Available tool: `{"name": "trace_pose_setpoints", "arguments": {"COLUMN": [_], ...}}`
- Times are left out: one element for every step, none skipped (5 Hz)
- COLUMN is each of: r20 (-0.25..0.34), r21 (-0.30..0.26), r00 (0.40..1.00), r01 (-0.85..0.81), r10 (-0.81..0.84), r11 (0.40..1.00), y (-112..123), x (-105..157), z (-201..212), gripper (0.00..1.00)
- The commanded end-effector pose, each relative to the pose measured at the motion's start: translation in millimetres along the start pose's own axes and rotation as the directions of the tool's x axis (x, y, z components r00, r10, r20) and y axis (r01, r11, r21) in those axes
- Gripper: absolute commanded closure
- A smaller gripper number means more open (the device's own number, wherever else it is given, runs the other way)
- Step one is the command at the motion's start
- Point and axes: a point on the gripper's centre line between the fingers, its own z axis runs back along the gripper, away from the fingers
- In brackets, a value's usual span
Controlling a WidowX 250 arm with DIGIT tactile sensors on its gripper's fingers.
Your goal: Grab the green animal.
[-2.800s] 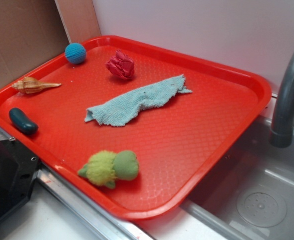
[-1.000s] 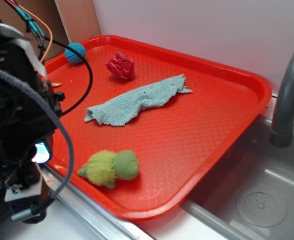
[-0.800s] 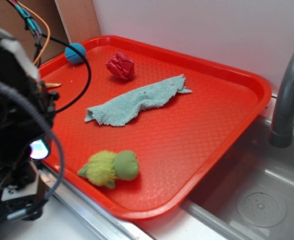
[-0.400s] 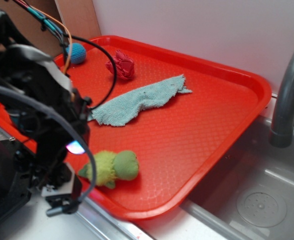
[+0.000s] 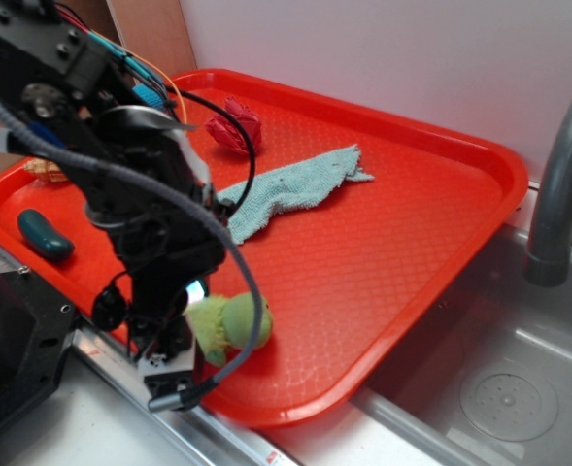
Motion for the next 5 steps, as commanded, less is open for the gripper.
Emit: {"name": "trace_pose_setpoints", "arguments": {"r20": [-0.065, -0.105, -0.125, -0.137, -0.132], "r21": [-0.056, -0.067, -0.051, -0.036, -0.031], "r00": [0.998, 0.993, 0.99, 0.984, 0.973], "r01": [-0.017, -0.06, -0.07, -0.116, -0.192], "r10": [0.013, 0.053, 0.063, 0.11, 0.187], "r11": [0.998, 0.996, 0.996, 0.993, 0.981], "y": [-2.0, -5.2, -5.1, -4.2, -3.9], "x": [6.4, 5.1, 3.9, -0.2, -12.3], "z": [-17.3, -15.0, -14.3, -7.6, 11.8], "gripper": [0.0, 0.0, 0.53, 1.0, 1.0]}}
